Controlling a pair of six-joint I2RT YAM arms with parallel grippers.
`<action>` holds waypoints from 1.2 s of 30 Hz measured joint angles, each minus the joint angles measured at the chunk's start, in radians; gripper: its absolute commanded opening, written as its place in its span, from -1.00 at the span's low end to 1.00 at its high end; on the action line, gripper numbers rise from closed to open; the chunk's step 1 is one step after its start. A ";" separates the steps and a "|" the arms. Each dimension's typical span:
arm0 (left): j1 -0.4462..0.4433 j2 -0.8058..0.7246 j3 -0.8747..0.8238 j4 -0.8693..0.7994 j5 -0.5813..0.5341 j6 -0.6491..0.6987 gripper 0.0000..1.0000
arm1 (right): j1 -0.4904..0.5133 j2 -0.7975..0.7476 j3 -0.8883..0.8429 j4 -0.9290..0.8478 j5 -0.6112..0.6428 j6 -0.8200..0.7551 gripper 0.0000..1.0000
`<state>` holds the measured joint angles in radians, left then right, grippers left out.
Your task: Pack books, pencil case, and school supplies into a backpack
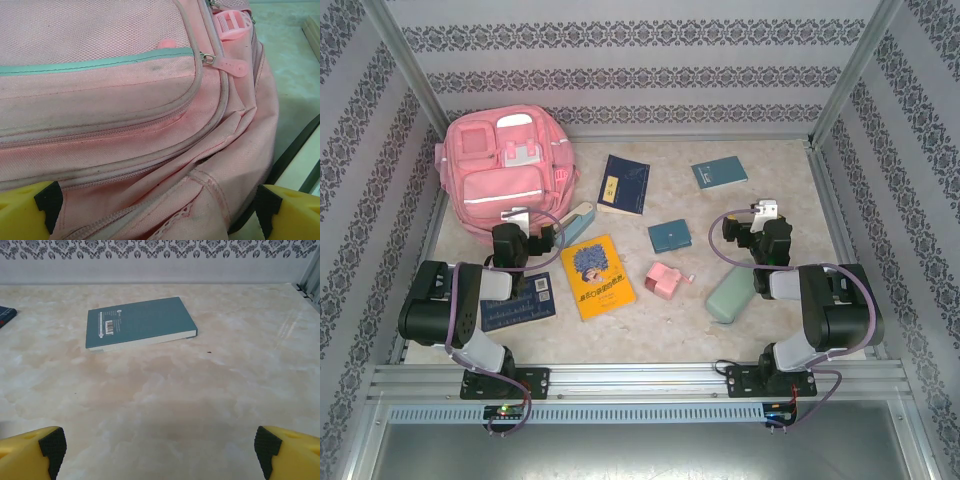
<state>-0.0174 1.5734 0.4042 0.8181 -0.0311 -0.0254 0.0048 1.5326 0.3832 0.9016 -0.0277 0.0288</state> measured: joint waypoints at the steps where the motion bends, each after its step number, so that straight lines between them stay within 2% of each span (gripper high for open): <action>1: 0.000 0.000 0.000 0.000 0.000 0.000 0.99 | 0.000 0.000 0.000 0.000 0.003 -0.003 0.96; 32: 0.000 -0.002 0.001 -0.003 0.000 0.000 0.99 | -0.001 0.000 0.000 -0.005 0.015 -0.003 0.96; 34: 0.000 -0.021 0.022 -0.060 -0.008 0.000 0.99 | -0.001 -0.002 0.000 -0.008 0.021 -0.002 0.96; 36: 0.000 -0.061 0.081 -0.188 -0.029 -0.008 0.99 | -0.001 -0.018 0.000 -0.021 0.035 -0.002 0.96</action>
<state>-0.0174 1.5124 0.4854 0.6296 -0.0605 -0.0338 0.0040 1.5150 0.3832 0.8803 0.0071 0.0273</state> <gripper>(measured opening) 0.995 0.981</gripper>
